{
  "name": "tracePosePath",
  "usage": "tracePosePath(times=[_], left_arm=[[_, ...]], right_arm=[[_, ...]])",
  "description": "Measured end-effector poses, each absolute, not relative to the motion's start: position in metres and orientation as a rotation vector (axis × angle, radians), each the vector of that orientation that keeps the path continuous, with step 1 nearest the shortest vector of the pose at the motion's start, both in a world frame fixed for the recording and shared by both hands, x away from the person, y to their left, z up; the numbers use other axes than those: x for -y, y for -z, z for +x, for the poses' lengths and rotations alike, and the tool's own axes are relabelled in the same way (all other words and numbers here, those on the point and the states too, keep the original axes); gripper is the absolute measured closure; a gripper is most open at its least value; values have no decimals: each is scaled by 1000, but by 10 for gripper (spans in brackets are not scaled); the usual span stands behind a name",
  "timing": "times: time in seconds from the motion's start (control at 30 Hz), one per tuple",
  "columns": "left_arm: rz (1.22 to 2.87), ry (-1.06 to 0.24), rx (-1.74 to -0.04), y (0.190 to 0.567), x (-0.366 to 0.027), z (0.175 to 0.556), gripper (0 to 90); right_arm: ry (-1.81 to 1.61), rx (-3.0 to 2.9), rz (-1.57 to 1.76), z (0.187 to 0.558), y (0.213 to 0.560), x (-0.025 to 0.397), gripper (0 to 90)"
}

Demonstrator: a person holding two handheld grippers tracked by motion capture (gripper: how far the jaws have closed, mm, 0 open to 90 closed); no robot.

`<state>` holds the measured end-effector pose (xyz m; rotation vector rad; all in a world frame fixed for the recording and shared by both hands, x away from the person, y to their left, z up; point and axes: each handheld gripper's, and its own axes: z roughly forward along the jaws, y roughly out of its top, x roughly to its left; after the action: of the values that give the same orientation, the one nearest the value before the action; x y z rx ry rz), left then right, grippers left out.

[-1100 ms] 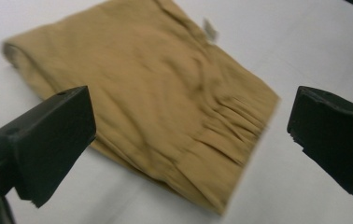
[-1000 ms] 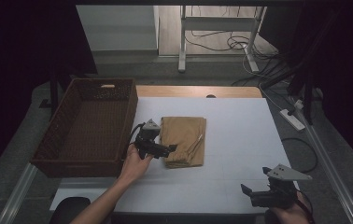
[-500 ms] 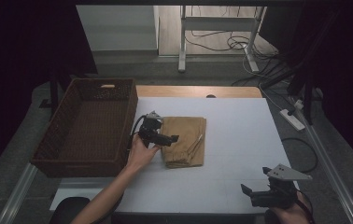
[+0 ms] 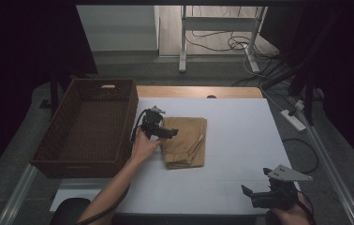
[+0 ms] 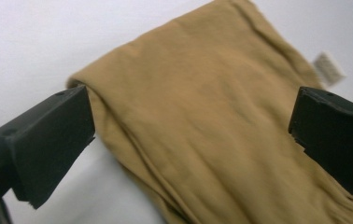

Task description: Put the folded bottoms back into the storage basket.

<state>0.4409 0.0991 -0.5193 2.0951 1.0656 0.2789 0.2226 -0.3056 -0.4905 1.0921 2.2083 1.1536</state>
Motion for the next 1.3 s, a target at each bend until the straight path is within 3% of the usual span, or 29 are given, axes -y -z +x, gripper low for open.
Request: tracePosePath(times=[0.7, 0.97, 1.07, 1.3], left_arm=[[2085, -337, -1321, 542, -103, 494, 39], [2144, -410, -1340, 547, -100, 501, 94], [2148, -395, -1308, 545, -102, 498, 196], [2137, -310, -1193, 545, -100, 489, 648]], right_arm=[[-1160, -2218, 1086, 223, 490, 306, 11], [-1166, -2217, 1083, 222, 490, 307, 11], [-1163, -2220, 1083, 222, 490, 306, 12], [-1143, -2234, 1064, 222, 490, 304, 11]])
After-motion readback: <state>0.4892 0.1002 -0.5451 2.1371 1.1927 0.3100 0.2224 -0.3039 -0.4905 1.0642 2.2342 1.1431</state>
